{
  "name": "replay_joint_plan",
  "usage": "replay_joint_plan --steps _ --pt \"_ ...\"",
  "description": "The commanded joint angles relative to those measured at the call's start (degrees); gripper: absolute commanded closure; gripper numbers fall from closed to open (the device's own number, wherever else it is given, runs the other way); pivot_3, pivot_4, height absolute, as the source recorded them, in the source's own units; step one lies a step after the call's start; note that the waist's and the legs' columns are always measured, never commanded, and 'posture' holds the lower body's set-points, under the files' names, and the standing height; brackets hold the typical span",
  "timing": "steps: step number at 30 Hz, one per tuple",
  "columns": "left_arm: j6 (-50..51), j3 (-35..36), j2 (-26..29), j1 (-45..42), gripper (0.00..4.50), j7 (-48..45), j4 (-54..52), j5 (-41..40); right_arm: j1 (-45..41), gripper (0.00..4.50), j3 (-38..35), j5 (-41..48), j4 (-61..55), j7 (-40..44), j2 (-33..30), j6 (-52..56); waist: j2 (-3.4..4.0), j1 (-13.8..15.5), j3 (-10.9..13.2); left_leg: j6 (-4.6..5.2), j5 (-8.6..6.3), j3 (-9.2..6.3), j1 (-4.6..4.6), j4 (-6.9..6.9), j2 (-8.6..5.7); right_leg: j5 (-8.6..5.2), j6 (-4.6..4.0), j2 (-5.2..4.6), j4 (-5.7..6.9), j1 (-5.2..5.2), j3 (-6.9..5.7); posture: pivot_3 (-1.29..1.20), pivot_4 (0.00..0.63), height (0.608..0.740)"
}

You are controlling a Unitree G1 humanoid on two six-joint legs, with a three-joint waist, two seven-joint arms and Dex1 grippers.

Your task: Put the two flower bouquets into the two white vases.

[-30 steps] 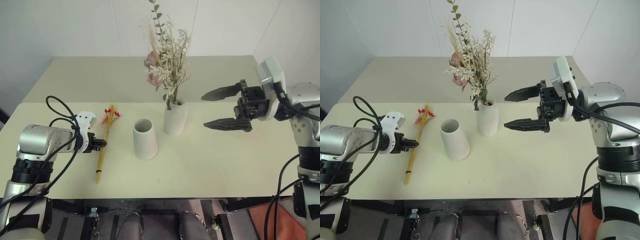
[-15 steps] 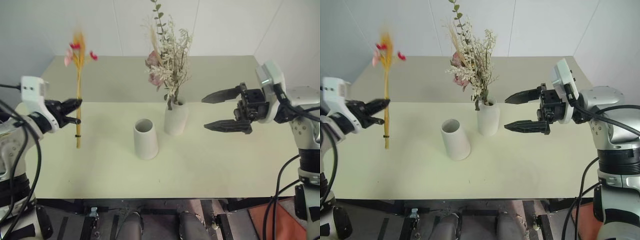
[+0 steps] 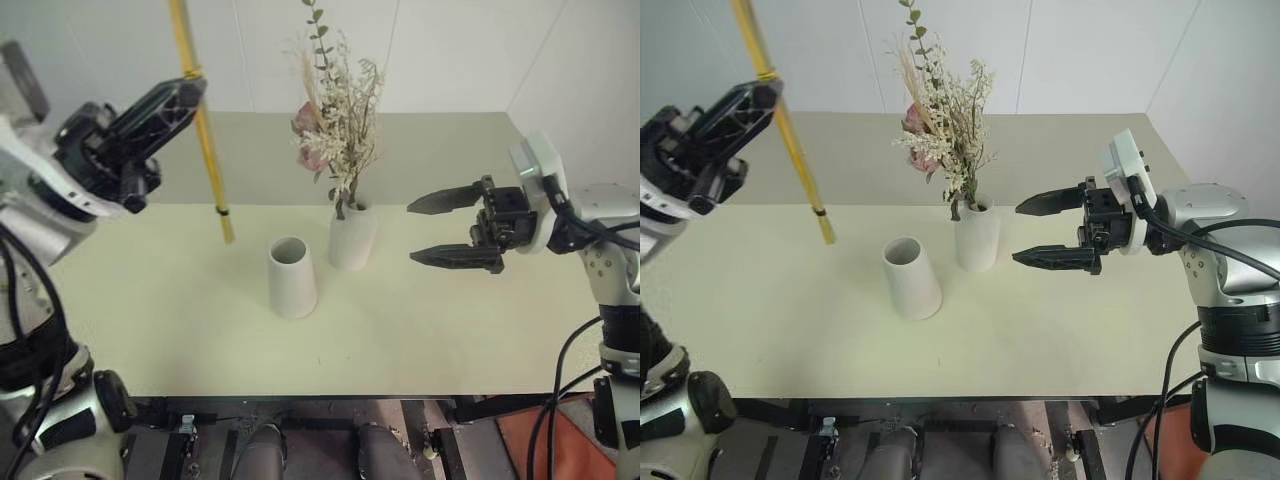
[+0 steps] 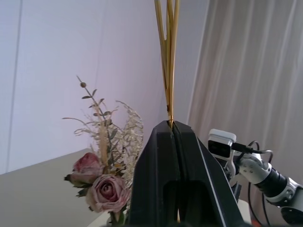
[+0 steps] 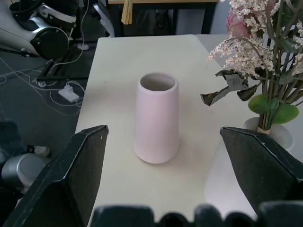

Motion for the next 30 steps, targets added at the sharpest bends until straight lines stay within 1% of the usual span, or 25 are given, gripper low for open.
replay_joint_plan --steps 1,5,8,15,19,21,26,28,29,30 --pt "-4.84 -4.83 -1.6 -1.84 4.46 -3.09 1.61 2.77 0.1 0.0 -2.47 1.87 -2.68 -0.59 -1.07 0.68 0.0 -0.01 0.0 0.0 0.0 0.0 0.0 0.0 0.0 0.01 -0.01 0.0 0.0 0.0 0.0 0.0 0.15 0.74" --pt "-8.35 -8.8 -3.12 -1.76 4.46 -5.54 4.3 6.32 1.39 0.0 -3.64 2.77 -4.52 -1.43 -1.72 1.57 0.0 -0.09 0.0 0.0 0.0 0.0 -0.03 -0.01 0.0 0.01 -0.01 0.01 -0.01 -0.02 0.0 0.0 0.15 0.74" --pt "-11.63 -12.62 -3.98 0.05 4.46 -9.38 5.29 10.52 3.15 0.0 -5.21 4.04 -6.6 -2.73 -2.76 2.52 0.0 -0.11 0.0 0.0 0.0 0.0 -0.04 -0.02 0.0 0.01 -0.01 0.01 -0.01 -0.03 0.01 0.0 0.15 0.74" --pt "-15.56 -17.78 -4.57 1.78 4.46 -13.81 6.9 16.24 4.91 0.0 -6.84 5.68 -8.67 -4.44 -3.39 3.6 0.0 -0.15 0.0 0.01 0.0 0.01 -0.02 0.0 0.0 -0.01 0.02 0.02 -0.01 -0.02 0.02 0.0 0.15 0.74" --pt "-16.45 -19.66 -4.31 3.08 3.6 -14.75 7.06 18.65 5.12 0.0 -6.81 6.16 -8.97 -4.82 -3.28 3.65 0.0 -0.14 0.0 0.01 0.0 0.0 -0.02 -0.02 0.01 -0.01 0.01 0.02 -0.01 -0.02 0.02 0.0 0.15 0.74" --pt "-16.16 -19.35 -3.54 4.07 2.97 -15.7 6.45 18.46 5.35 0.0 -6.76 6.16 -9.02 -4.86 -3.23 3.51 0.0 -0.13 0.0 0.01 0.0 0.0 -0.04 -0.02 0.0 -0.01 0.01 0.02 -0.01 -0.03 0.02 0.0 0.15 0.74" --pt "-15.36 -17.2 -1.88 6.35 1.36 -14.31 5.6 18.15 5.61 0.0 -6.5 6.1 -8.52 -4.56 -2.89 3.12 0.0 -0.14 0.0 0.01 0.0 0.0 -0.03 -0.02 0.01 -0.03 0.05 0.02 -0.01 -0.03 0.02 0.0 0.15 0.74" --pt "-15.39 -17.14 -1.67 6.85 0.82 -14.16 5.1 18.06 5.44 0.0 -6.24 5.98 -8.15 -4.33 -2.7 2.91 0.0 -0.15 0.0 0.01 0.0 0.0 -0.03 -0.02 0.01 -0.04 0.07 0.02 -0.01 -0.03 0.02 0.0 0.15 0.74" --pt "-15.43 -17.2 -1.73 6.96 0.42 -13.92 4.86 18.05 5.24 0.0 -6.06 5.86 -7.93 -4.24 -2.58 2.79 0.0 -0.12 0.0 0.01 0.0 0.0 -0.03 -0.02 0.01 -0.04 0.07 0.01 -0.02 -0.02 0.02 0.0 0.15 0.74" --pt "-15.61 -17.28 -1.92 7.02 0.12 -13.55 4.61 18.17 4.96 0.0 -5.84 5.72 -7.65 -4.19 -2.45 2.7 0.0 -0.1 0.0 0.01 0.0 0.0 -0.03 -0.02 0.01 -0.05 0.08 0.01 -0.01 -0.03 0.02 0.0 0.15 0.74"
